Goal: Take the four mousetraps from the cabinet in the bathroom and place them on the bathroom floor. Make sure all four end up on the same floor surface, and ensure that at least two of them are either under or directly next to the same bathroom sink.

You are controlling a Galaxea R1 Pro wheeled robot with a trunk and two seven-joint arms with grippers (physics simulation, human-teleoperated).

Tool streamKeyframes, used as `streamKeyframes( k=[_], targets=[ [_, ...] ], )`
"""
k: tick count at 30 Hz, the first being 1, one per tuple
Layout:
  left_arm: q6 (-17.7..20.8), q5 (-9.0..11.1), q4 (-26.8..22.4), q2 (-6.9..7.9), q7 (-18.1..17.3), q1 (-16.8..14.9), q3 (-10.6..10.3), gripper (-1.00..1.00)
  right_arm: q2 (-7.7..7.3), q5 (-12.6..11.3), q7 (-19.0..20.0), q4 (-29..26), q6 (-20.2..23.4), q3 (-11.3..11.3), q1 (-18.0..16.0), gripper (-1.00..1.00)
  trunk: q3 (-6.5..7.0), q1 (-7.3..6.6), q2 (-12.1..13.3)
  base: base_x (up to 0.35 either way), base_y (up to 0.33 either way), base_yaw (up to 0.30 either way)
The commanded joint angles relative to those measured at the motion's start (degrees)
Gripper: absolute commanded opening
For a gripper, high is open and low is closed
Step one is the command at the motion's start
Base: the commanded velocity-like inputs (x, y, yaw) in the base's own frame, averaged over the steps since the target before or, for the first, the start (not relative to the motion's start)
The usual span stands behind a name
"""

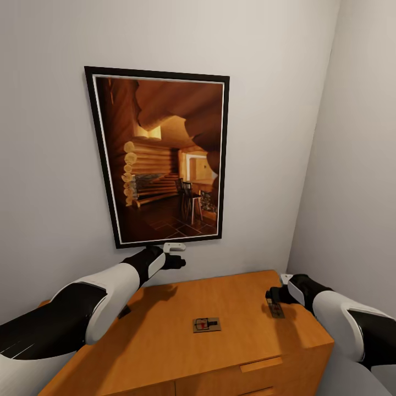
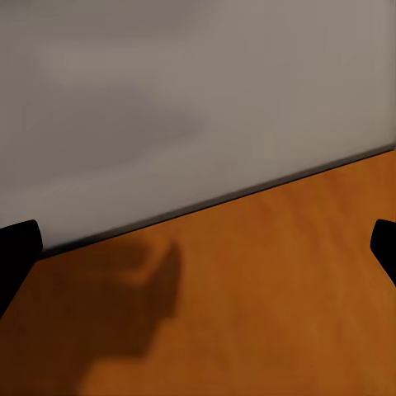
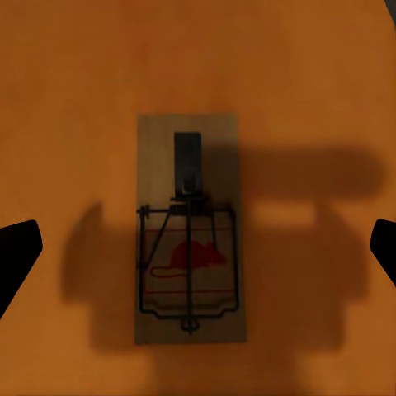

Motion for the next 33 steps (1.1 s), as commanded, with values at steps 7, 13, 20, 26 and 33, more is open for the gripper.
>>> streamKeyframes(
  k=[7, 13, 20, 26, 33],
  targets=[
    [0.2, 0.5, -0.1, 0.0, -0.1, 0.0, -0.5, 1.0, 0.13, 0.6, 0.2, 0.0, -0.9, -0.4, 0.7, 1.0, -0.03, 0.02, 0.0, 0.0, 0.0, 0.0],
    [0.2, 0.5, -0.1, 0.0, -0.1, 0.0, -0.5, 1.0, 0.24, 0.6, 0.2, 0.0, -1.4, -0.4, 0.9, 1.0, -0.03, 0.02, 0.0, 0.0, 0.0, 0.0],
    [0.2, 0.5, -0.1, 0.0, -0.1, 0.0, -0.5, 1.0, 0.24, 0.6, 0.2, 0.0, -1.6, -0.4, 1.0, 1.0, -0.03, 0.02, 0.0, 0.0, 0.0, 0.0],
    [0.2, 0.5, -0.1, 0.0, -0.1, 0.0, -0.5, 1.0, 0.22, 0.7, 0.2, 0.0, -1.7, -0.4, 1.0, 1.0, -0.03, 0.02, 0.0, 0.0, 0.0, 0.0],
    [0.2, 0.5, -0.1, 0.0, -0.1, 0.0, -0.5, 1.0, 0.2, 0.7, 0.2, 0.0, -1.7, -0.4, 1.0, 1.0, -0.03, 0.02, 0.0, 0.0, 0.0, 0.0]
  ],
)
